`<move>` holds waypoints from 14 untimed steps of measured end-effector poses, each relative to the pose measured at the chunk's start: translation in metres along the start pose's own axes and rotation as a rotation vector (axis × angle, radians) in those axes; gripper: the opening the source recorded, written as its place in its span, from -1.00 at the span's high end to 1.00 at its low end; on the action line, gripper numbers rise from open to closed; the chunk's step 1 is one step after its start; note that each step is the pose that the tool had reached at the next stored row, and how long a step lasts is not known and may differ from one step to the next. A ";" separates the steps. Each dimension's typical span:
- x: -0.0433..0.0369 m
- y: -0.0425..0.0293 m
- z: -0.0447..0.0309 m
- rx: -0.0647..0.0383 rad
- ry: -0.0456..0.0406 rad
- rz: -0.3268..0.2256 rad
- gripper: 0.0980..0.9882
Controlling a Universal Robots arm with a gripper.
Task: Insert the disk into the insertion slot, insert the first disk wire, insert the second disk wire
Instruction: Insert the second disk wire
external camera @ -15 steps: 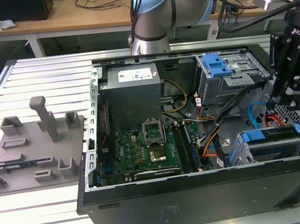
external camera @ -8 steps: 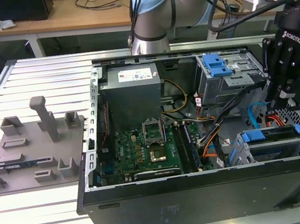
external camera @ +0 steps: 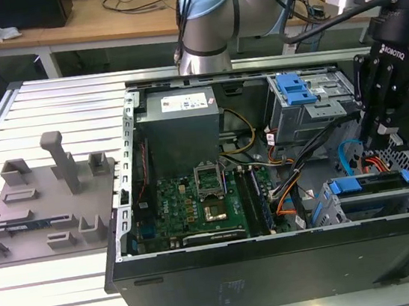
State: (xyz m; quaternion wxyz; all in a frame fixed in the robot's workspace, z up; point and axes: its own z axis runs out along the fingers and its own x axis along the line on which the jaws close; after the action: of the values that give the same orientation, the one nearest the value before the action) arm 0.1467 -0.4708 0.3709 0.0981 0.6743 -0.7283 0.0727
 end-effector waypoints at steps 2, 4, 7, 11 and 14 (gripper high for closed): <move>-0.0022 0.0001 0.0002 0.001 0.0076 0.000 0.53; -0.0033 0.0002 0.0001 0.001 0.0087 0.000 0.53; -0.0042 0.0003 0.0002 0.001 0.0121 0.001 0.53; -0.0045 0.0003 0.0004 0.001 0.0161 0.001 0.58; -0.0046 0.0002 0.0006 0.001 0.0186 0.001 0.74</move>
State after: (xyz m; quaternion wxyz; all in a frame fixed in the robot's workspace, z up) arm 0.1468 -0.4665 0.3692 0.1044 0.6733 -0.7276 0.0794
